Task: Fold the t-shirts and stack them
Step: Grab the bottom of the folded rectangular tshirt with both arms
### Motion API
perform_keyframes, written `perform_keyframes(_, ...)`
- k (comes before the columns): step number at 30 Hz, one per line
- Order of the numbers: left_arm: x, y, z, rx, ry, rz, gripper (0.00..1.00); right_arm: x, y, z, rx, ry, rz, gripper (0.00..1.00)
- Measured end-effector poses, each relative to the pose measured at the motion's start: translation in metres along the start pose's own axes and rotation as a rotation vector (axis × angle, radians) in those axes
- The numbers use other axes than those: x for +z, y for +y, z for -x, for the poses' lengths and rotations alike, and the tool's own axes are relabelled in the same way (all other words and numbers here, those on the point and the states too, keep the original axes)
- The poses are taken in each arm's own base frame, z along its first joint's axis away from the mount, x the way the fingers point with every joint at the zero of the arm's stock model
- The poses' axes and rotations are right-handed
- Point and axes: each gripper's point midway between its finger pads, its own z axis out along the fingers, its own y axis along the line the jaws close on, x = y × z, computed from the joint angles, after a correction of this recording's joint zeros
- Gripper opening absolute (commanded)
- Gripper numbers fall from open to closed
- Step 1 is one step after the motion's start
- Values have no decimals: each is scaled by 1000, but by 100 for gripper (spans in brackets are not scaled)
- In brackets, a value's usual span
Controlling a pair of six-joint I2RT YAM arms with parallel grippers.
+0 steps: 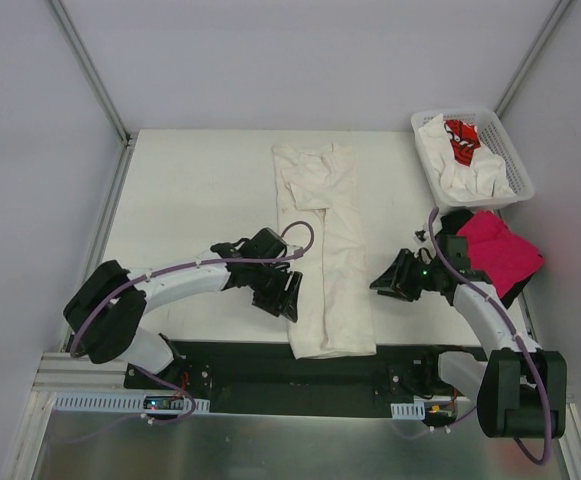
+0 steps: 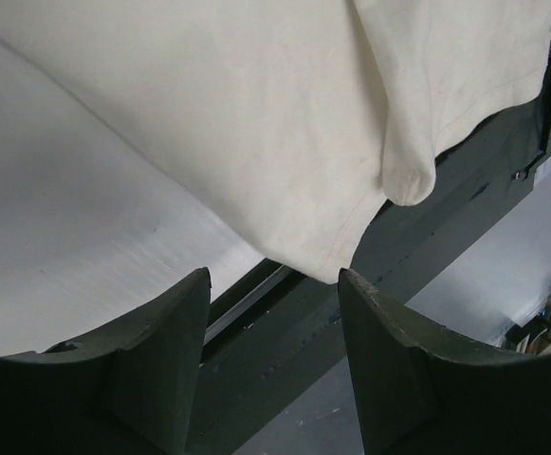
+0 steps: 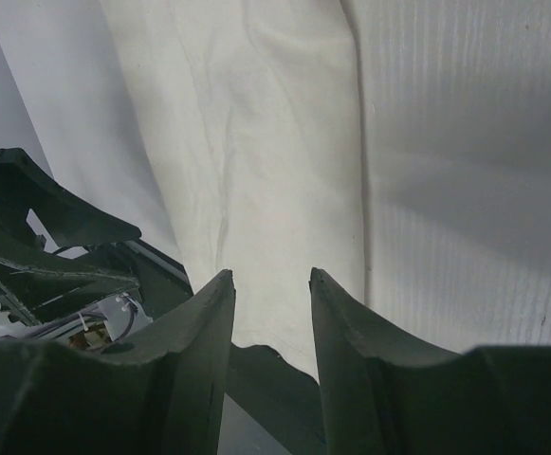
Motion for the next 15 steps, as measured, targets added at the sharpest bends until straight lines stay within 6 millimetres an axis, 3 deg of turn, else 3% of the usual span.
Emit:
perform_keyframes(8,12,-4,-13,51,58,9,56,11,-18,-25,51,54,1,41)
perform_keyframes(15,15,-10,-22,81,79,8,56,9,-20,-33,57,81,-6,40)
